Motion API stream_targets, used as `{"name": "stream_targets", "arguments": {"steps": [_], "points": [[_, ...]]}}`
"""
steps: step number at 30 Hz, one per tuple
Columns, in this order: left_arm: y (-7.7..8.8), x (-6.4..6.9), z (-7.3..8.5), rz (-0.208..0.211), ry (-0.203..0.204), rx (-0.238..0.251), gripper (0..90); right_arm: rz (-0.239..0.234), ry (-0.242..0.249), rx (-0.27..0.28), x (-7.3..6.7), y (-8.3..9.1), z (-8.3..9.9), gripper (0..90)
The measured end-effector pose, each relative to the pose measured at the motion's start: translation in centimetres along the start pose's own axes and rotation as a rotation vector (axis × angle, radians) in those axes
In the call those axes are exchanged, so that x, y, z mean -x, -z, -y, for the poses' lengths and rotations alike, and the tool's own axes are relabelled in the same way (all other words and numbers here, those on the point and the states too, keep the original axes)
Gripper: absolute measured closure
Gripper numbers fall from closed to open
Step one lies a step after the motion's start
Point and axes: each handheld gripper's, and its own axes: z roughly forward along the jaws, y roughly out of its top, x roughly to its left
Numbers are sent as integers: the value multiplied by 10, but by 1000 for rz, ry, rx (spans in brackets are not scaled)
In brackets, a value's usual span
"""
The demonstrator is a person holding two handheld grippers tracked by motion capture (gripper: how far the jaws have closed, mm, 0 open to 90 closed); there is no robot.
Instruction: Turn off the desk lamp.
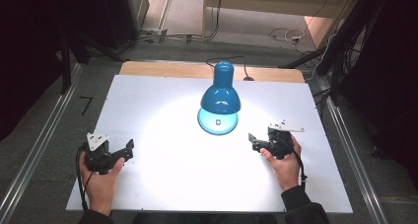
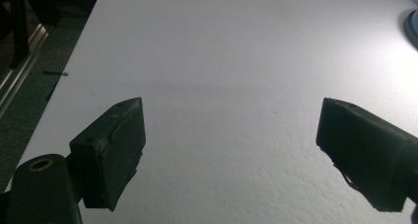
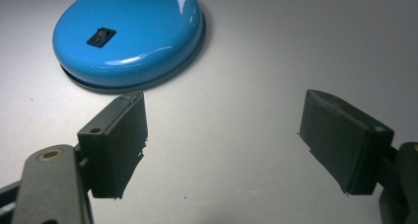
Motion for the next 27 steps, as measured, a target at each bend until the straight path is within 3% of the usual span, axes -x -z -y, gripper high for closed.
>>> {"name": "stream_targets", "arguments": {"steps": [27], "points": [[1, 1, 0, 12, -3, 4, 121, -18, 22, 8, -25, -20, -9, 203]]}}
